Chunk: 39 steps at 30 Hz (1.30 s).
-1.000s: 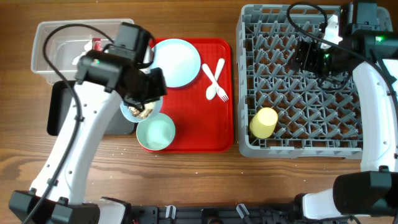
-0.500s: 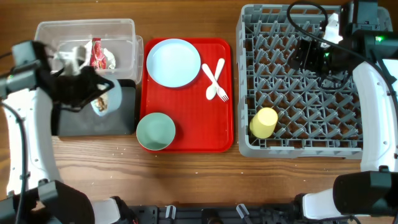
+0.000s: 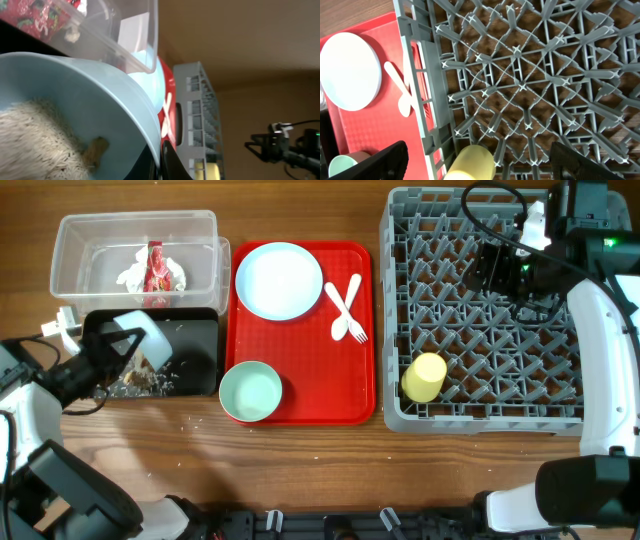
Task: Sort waste into correct bins and load items into the dishwasher rack
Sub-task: 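Tip the blue bowl over the black tray to dump the scraps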
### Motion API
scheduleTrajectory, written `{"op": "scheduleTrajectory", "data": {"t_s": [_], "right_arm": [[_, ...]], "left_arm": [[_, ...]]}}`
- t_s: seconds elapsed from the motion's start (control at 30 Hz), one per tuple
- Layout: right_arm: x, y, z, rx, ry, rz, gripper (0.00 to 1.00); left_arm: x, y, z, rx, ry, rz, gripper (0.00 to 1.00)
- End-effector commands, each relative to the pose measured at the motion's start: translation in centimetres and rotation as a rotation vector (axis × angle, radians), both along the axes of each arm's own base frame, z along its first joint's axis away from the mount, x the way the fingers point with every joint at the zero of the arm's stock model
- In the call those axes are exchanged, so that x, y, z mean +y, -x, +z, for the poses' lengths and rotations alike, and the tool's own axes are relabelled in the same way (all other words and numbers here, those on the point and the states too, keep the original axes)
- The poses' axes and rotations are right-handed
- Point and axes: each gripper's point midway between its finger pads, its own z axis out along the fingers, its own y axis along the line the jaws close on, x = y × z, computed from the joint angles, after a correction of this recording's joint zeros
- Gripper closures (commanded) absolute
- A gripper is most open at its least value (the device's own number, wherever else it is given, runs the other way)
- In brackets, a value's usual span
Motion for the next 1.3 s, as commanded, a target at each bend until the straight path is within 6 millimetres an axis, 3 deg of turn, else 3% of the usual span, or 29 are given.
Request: {"op": "scheduleTrajectory", "data": {"t_s": [0.0,0.2,0.67,0.73,1.0,1.27], "right_arm": [[0.0,-0.1,0.8,-0.025,0.008,0.012,0.09],[0.0,-0.1,0.8,-0.025,0.008,0.013,0.09],[0.0,-0.1,0.8,-0.024,0.008,0.013,0.09],[0.0,0.0,0.8,-0.022,0.008,0.013,0.09],[0.0,0.0,0.8,-0.02,0.007,0.013,0.09],[0.0,0.0,0.8,-0.022,0.008,0.015,0.09]], "left_arm": [[0.0,0.0,1.8,-0.135,0.111,-0.037,0.96],[1.1,0.6,4.0,-0.255,0.206,-0.043,0.96],[3.4,1.4,3.9,-0.032,0.469,0.089,0.96],[3.4,1.5,3.9,0.036,0.55,0.109,0.96],[3.9,1.2,2.9,0.066,0.491,0.143,0.96],[2.5,1.8,3.3,0.115,0.57,0.13,0.96]]}}
